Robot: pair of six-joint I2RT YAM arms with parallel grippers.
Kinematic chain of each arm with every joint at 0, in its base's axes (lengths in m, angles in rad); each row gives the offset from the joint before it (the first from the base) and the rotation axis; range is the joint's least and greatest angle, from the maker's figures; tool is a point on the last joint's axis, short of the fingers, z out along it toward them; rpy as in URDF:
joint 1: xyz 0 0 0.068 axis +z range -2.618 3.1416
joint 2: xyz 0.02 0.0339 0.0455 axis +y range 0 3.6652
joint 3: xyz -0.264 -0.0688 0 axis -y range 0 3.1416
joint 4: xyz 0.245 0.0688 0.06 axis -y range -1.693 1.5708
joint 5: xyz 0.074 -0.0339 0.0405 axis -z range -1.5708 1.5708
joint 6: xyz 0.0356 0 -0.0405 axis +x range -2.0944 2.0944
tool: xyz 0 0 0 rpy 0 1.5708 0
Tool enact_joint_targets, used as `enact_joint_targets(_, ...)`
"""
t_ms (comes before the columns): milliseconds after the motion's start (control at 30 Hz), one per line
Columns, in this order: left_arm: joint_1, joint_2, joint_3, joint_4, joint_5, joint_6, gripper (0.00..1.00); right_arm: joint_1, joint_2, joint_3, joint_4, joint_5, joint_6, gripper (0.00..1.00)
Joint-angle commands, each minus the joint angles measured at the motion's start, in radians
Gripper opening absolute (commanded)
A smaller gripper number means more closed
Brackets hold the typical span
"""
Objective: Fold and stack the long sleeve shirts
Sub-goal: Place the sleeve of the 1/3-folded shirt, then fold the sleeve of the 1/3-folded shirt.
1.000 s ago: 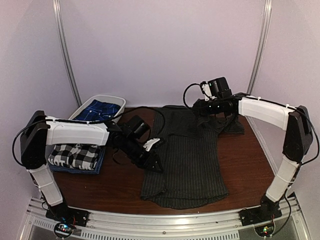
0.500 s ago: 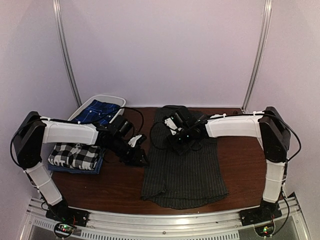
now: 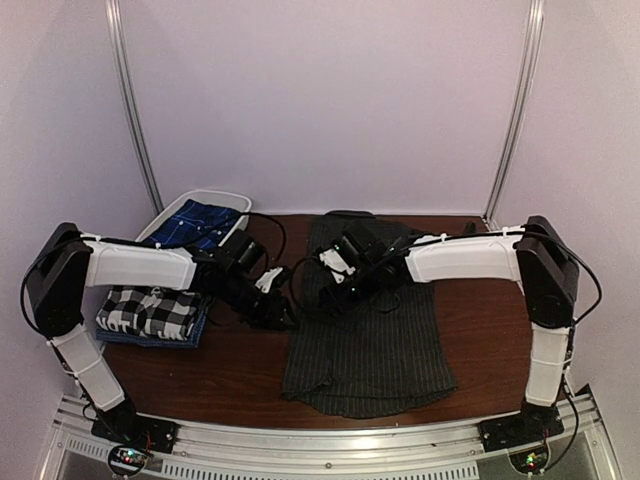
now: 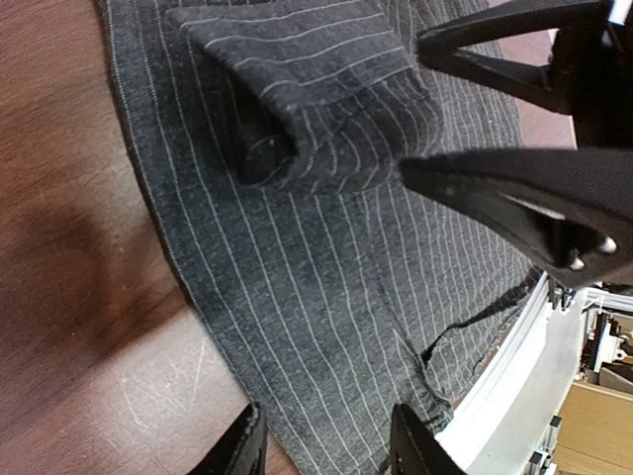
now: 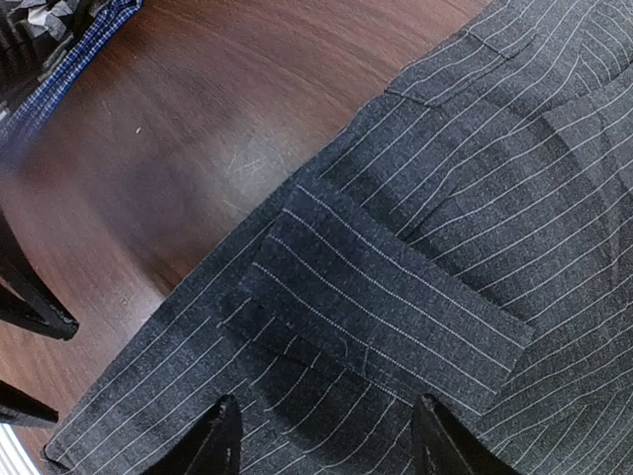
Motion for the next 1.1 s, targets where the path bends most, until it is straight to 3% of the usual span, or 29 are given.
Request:
enact_joint_targets(0,0.009,-0.029,-0.022,0.038,-0.035,0.014,0.44,0.0,-0.096,-0.058,0.01,-0.037,0.034,0.63)
enact_joint_targets(267,0.01,-0.022,-0.011,0.074,-0.032,0.011,0.44,-0.078,-0.12,-0.153,0.1,-0.07,0.117,0.63)
enact_joint_targets(600,0.029,0.14,0.184,0.095,-0.067,-0.01,0.51,-0.199,-0.065,-0.244,0.334,-0.27,0.252,0.66)
enact_joint_targets(1067,0.05,0.351,0.396,0.053,-0.027,0.001,0.5,-0.212,0.008,-0.276,0.457,-0.365,0.33,0.58)
